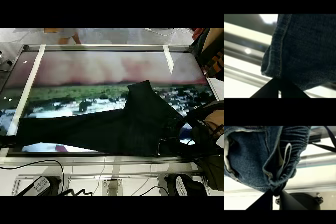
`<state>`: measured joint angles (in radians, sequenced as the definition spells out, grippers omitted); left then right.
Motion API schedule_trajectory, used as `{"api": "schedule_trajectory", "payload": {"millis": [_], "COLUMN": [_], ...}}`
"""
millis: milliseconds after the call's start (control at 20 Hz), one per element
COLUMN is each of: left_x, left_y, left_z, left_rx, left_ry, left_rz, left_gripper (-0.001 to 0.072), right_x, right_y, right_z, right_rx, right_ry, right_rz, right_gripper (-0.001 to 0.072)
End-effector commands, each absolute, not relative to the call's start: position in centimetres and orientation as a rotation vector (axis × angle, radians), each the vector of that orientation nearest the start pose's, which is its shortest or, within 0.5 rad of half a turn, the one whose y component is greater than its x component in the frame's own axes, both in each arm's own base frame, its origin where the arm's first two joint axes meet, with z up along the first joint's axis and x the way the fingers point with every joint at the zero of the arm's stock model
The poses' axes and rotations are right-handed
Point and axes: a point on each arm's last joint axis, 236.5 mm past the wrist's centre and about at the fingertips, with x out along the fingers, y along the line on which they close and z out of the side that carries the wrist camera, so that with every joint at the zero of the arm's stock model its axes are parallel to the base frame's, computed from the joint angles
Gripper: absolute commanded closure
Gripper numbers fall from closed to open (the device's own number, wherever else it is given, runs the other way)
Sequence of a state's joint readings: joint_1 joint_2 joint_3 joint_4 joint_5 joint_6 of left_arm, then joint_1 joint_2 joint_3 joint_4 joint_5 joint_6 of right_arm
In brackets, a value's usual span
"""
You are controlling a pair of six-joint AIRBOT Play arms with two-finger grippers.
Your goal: Fold the clothes and pants, and hang the long-sleeved shirts on hangers.
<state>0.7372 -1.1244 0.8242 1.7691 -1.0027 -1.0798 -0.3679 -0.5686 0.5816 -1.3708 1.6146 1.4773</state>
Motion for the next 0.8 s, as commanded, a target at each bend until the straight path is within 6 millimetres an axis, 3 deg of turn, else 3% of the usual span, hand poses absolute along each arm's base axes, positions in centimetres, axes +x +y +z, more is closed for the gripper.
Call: {"api": "schedule_trajectory", "payload": {"millis": [0, 100, 250, 500, 600, 650, 700, 750], "left_x": [24.3, 25.5, 24.2, 21.3, 21.2, 21.3, 21.5, 21.6], "left_y": [27.6, 28.5, 27.5, 25.7, 25.5, 25.5, 25.7, 25.8], "left_z": [-1.7, -0.5, -1.9, -6.3, -7.1, -7.2, -7.0, -7.0], "left_rx": [0.212, 0.239, 0.149, 0.112, 0.102, 0.105, 0.111, 0.113], "left_ry": [1.305, 1.246, 1.296, 1.412, 1.432, 1.429, 1.417, 1.411], "left_rz": [0.412, 0.436, 0.449, 0.410, 0.397, 0.396, 0.401, 0.403], "left_gripper": [0.0677, 0.0677, 0.0677, 0.0677, 0.0664, 0.0535, 0.0257, -0.0013], "right_x": [13.7, 15.0, 15.3, 11.5, 11.3, 11.4, 11.4, 11.4], "right_y": [-0.1, -0.1, -0.6, -0.9, -0.8, -0.8, -0.8, -0.8], "right_z": [0.1, 1.7, 3.4, 3.2, 3.2, 3.2, 3.2, 3.2], "right_rx": [0.367, 0.363, 0.336, 0.317, 0.320, 0.319, 0.318, 0.318], "right_ry": [1.529, 1.473, 1.446, 1.610, 1.618, 1.614, 1.613, 1.612], "right_rz": [-0.042, -0.031, -0.044, -0.067, -0.063, -0.065, -0.065, -0.066], "right_gripper": [0.0684, 0.0684, 0.0684, 0.0684, 0.0655, 0.0486, 0.0291, 0.0185]}}
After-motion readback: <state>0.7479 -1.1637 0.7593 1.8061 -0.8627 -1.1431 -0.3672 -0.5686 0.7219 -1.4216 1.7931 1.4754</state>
